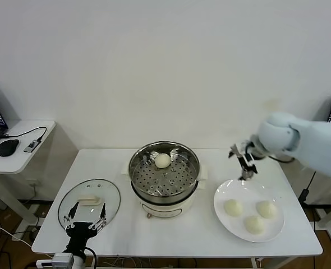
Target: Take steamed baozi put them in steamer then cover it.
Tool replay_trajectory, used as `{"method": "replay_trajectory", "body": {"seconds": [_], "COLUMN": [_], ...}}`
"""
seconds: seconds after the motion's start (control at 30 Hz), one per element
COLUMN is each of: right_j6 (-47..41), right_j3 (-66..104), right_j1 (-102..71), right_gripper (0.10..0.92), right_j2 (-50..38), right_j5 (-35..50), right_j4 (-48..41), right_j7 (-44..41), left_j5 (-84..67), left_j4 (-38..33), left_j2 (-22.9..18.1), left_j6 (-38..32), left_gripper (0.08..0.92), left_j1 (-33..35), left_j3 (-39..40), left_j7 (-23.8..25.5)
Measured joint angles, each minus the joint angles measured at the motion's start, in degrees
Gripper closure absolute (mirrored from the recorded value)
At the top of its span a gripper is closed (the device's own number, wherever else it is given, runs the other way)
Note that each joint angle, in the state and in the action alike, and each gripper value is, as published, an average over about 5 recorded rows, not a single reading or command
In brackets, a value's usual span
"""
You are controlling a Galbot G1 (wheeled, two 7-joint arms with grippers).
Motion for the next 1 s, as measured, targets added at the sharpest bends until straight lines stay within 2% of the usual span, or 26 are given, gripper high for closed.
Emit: {"method": "replay_trajectory", "body": {"seconds": [0.43, 1.0], "right_j6": [-1.7, 0.3], "right_j3": [9.5, 19.9], "right_j1": [-16.2, -30.7], "right_gripper": [0.203, 0.203], "right_j2": [-1.9, 3.0], "right_j5": [-4.4, -8.7], "right_j4": [-1.5, -9.5], "right_j7": [0.7, 2.4], "left_j5": [0.2, 0.3], "left_j4": [0.1, 0.7], "left_j2": [-0.3, -0.2], "left_j6": [0.2, 0.1], "left_gripper": [0.177, 0.177], "left_j1": [0.1, 0.0], "left_j3": [-0.2, -0.6], "left_j7": [0.0, 0.1]}}
